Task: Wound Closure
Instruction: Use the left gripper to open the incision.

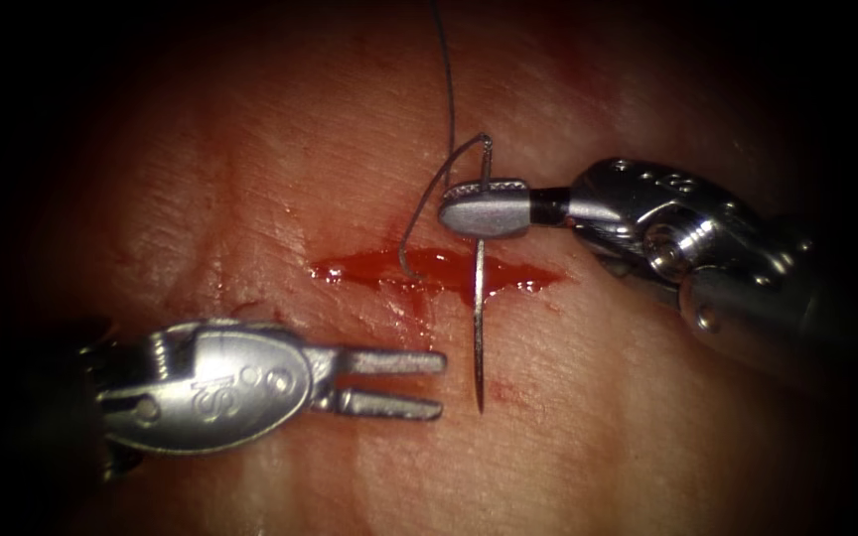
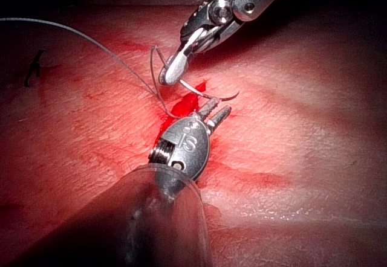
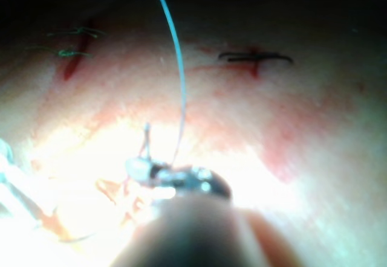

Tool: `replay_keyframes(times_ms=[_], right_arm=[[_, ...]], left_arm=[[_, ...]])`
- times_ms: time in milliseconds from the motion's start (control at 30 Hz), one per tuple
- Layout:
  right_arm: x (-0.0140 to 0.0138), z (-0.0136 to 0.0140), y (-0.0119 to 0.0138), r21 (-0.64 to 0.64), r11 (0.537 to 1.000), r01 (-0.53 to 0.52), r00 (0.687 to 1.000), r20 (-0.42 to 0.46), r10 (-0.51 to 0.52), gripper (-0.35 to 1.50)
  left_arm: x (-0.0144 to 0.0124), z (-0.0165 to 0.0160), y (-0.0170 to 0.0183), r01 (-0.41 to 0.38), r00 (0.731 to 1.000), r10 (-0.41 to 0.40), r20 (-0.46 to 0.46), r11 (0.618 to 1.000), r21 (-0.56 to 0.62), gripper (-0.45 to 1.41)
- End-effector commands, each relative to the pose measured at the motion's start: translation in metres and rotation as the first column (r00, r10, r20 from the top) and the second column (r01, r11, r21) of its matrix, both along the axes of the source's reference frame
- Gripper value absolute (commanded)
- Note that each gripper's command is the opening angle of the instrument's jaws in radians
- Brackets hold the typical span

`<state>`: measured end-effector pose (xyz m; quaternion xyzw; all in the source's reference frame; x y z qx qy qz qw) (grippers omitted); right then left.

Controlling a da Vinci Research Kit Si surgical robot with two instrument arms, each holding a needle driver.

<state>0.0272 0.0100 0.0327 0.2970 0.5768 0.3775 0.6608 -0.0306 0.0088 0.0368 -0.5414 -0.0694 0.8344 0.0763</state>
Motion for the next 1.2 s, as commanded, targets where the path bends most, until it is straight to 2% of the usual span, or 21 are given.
replay_keyframes(times_ms=[33, 200, 233, 267, 400, 533, 667, 833, 1200], right_arm=[[0.0005, 0.0001, 0.0013, -0.025, 1.000, -0.011, 1.000, -0.002, 0.011, -0.35], [0.0001, -0.0006, 0.0024, -0.095, 0.995, -0.039, 0.999, 0.003, 0.039, -0.35], [0.0001, -0.0007, 0.0024, -0.106, 0.994, -0.041, 0.999, 0.000, 0.041, -0.35], [0.0002, -0.0011, 0.0025, -0.132, 0.991, -0.038, 0.999, 0.001, 0.038, -0.35], [0.0001, -0.0016, 0.0027, -0.208, 0.978, -0.029, 0.999, 0.017, 0.034, -0.35], [-0.0002, -0.0014, 0.0031, -0.276, 0.961, -0.033, 0.998, 0.048, 0.048, -0.35], [-0.0003, -0.0011, 0.0033, -0.311, 0.949, -0.042, 0.995, 0.074, 0.069, -0.35], [-0.0003, -0.0010, 0.0032, -0.318, 0.947, -0.041, 0.995, 0.075, 0.069, -0.35], [-0.0002, -0.0010, 0.0027, -0.331, 0.943, -0.038, 0.995, 0.077, 0.067, -0.35]], left_arm=[[-0.0002, 0.0006, 0.0004, -0.006, 1.000, 0.006, -0.003, 1.000, 0.005, -0.15], [0.0007, 0.0012, 0.0006, -0.001, 1.000, 0.001, -0.008, 0.998, 0.062, -0.20], [0.0007, 0.0014, 0.0008, 0.000, 1.000, 0.001, -0.006, 0.998, 0.068, -0.27], [0.0008, 0.0020, 0.0013, 0.000, 1.000, 0.000, -0.001, 0.996, 0.085, -0.45], [0.0011, 0.0039, 0.0034, 0.028, 0.999, -0.025, -0.036, 0.996, 0.083, -0.45], [0.0022, 0.0073, 0.0064, 0.074, 0.995, -0.068, -0.078, 0.995, 0.074, -0.45], [0.0022, 0.0108, 0.0063, 0.088, 0.991, -0.080, -0.107, 0.993, 0.078, -0.45], [0.0011, 0.0116, 0.0044, 0.055, 0.994, -0.045, -0.103, 0.994, 0.096, -0.45], [0.0010, 0.0128, 0.0052, 0.059, 0.994, -0.048, -0.100, 0.992, 0.109, -0.45]])
